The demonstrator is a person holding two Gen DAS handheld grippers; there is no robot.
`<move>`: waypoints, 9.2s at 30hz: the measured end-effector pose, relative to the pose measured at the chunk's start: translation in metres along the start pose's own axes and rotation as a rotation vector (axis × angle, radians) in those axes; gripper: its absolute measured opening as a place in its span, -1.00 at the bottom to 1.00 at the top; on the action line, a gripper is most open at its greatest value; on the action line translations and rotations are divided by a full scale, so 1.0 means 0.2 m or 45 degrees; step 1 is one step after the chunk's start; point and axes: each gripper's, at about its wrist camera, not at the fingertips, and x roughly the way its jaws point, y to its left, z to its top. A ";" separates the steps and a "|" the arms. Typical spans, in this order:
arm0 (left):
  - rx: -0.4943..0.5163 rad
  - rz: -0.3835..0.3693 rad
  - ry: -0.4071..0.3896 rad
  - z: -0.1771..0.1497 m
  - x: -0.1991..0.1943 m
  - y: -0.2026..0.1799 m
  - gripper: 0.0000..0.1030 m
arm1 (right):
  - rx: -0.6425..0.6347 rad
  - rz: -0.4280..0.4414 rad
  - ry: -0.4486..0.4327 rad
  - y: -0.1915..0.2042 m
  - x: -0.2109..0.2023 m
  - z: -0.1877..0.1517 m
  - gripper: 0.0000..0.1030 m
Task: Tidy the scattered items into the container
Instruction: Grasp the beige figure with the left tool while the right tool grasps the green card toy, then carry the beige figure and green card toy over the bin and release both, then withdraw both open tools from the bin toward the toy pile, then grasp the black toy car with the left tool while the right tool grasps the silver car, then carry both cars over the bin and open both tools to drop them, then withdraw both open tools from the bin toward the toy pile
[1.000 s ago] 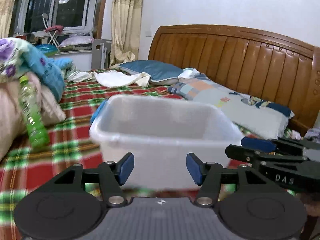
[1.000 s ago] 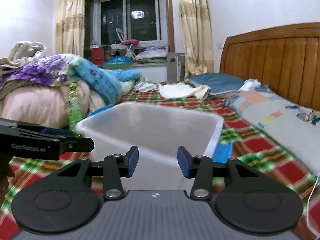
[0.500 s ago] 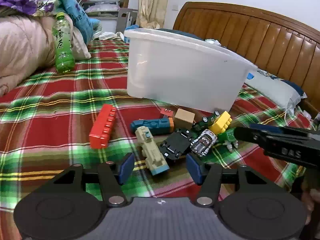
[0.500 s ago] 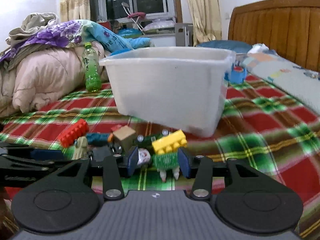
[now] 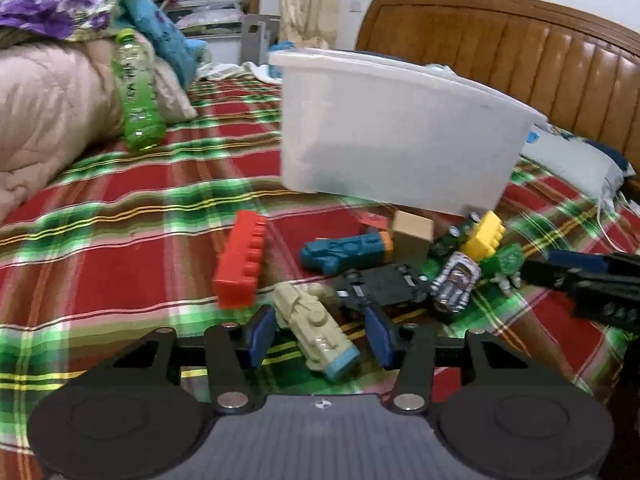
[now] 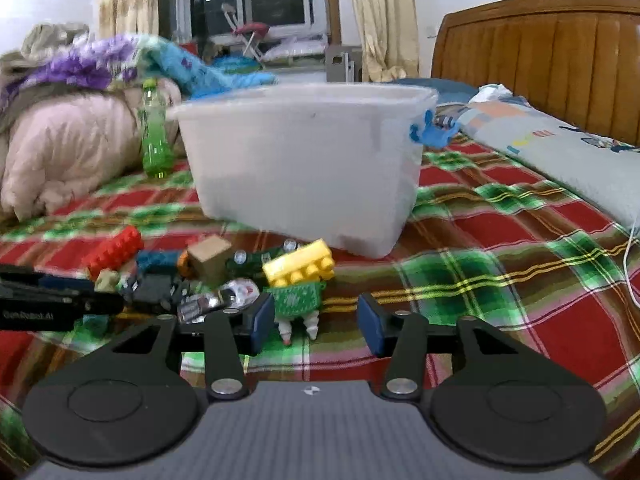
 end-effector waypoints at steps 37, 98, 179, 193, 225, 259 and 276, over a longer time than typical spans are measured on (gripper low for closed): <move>0.087 -0.136 -0.146 0.22 -0.26 -0.09 -0.50 | -0.191 0.088 -0.144 0.10 -0.10 0.17 -0.24; -0.064 -0.144 -0.266 0.45 -0.19 -0.10 0.33 | -0.104 0.045 -0.203 0.01 -0.03 0.45 0.57; 0.105 -0.129 0.037 -0.08 0.01 -0.11 -0.26 | -0.174 0.006 0.095 0.22 0.05 -0.11 0.21; 0.105 -0.121 0.038 -0.08 0.01 -0.13 -0.19 | -0.173 0.121 0.105 0.18 0.03 -0.12 0.02; 0.167 -0.194 -0.249 0.54 -0.11 -0.25 -0.36 | -0.184 0.002 -0.218 0.05 -0.10 0.39 -0.36; 0.010 -0.147 -0.262 0.69 -0.02 -0.15 0.09 | -0.090 -0.020 -0.165 -0.09 0.08 0.61 0.20; 0.026 -0.024 -0.105 -0.01 -0.08 0.01 0.13 | -0.161 0.169 0.006 0.16 0.04 0.10 0.27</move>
